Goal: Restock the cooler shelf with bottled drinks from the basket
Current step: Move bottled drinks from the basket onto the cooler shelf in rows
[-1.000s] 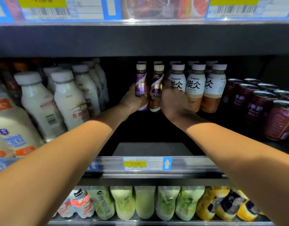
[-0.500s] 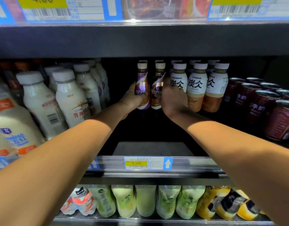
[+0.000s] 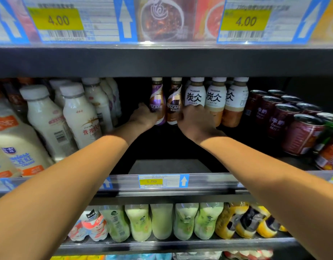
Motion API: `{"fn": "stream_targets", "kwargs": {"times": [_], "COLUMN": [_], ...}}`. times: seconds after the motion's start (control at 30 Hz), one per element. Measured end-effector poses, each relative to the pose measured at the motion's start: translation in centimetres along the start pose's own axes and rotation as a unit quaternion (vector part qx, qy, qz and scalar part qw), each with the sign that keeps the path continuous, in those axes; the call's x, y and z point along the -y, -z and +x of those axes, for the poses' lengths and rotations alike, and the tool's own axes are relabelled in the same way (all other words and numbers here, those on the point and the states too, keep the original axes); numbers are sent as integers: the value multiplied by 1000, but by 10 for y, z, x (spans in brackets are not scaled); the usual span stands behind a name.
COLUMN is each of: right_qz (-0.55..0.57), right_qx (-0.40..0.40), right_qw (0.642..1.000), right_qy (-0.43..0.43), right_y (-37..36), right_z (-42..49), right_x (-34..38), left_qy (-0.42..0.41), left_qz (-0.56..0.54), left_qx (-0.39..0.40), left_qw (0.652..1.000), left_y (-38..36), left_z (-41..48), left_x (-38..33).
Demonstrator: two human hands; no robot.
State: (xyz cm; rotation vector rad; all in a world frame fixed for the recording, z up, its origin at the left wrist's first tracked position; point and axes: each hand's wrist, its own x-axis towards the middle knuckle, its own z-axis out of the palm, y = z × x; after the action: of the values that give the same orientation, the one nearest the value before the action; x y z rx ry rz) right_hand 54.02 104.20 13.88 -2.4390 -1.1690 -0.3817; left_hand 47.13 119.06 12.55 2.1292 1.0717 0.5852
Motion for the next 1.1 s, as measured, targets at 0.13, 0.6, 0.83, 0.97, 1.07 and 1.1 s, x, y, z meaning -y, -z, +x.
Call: {"fn": "stream_targets", "kwargs": {"times": [0.13,0.6,0.83,0.97,1.07,1.1], "right_qz": [-91,-161,-204,-253,-266,-259], "right_qx": [54,5,-62,-12,35,52], "right_qw": [994,986,953,911,871,861], "right_qy": [-7,-48,-217,-326,-410,-434], "right_y": [21,142,172,171,171,172], "right_z": [-24,-231,-372,-459,-517,-534], "right_x": [-4,-96,-199,-272,-334,-356], "left_qy": [-71,-528,-660,-707,-706,-699], "left_qz": [240,251,192,183,202,235], "left_qx": [14,28,76,184,284,304], "left_qw": [968,811,723,658,617,603], "left_y": [17,-38,-151,-239,-326,-357], "left_z": [-45,-245,-351,-414,-460,-475], "left_x": [-9,-101,-161,-189,-210,-218]}}
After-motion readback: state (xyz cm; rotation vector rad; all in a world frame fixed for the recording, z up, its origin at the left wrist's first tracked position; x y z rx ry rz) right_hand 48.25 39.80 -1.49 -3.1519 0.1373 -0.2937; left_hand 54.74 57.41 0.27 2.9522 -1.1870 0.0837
